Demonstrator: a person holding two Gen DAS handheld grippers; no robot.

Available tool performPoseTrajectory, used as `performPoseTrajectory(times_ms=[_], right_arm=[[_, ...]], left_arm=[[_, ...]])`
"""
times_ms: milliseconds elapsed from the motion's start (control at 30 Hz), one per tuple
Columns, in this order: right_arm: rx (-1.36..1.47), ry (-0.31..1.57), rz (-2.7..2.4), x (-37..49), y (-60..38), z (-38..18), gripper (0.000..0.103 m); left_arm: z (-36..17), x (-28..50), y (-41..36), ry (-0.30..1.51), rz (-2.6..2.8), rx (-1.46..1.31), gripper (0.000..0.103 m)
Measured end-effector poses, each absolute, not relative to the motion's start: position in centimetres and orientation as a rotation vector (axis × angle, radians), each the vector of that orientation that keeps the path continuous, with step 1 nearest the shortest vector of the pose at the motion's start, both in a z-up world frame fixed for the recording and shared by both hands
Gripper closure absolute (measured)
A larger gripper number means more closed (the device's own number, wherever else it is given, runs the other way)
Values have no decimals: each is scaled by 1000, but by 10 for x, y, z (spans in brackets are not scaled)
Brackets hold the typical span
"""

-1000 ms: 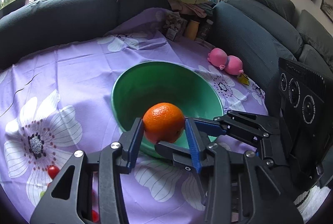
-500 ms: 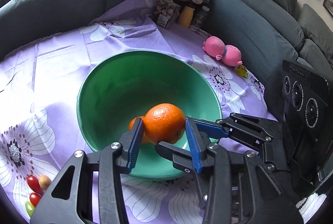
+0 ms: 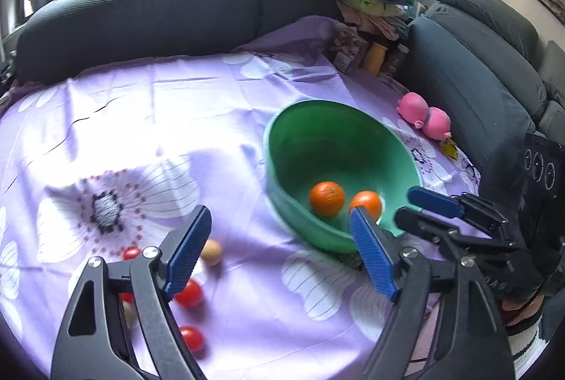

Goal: Organize fruits
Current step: 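Withdraw the left tool from the bowl back toward the tomatoes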

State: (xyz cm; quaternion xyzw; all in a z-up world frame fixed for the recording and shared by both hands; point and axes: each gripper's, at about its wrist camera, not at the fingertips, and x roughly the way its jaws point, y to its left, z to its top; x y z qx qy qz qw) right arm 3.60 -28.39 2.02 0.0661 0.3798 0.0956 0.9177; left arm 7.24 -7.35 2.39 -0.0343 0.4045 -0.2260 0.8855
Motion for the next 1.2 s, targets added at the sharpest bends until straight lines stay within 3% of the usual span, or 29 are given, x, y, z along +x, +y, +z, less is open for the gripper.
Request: performPoseTrajectory(times_ms=[333, 667, 1200], right_arm=[[156, 800, 385, 13, -235, 19, 60], [94, 890, 479, 19, -171, -8, 60], [94, 929, 455, 25, -169, -13, 60]], left_arm=[[-1, 18, 37, 896, -237, -236, 22], [-6, 5, 36, 892, -269, -231, 24], [-27, 0, 44, 924, -353, -289, 28]])
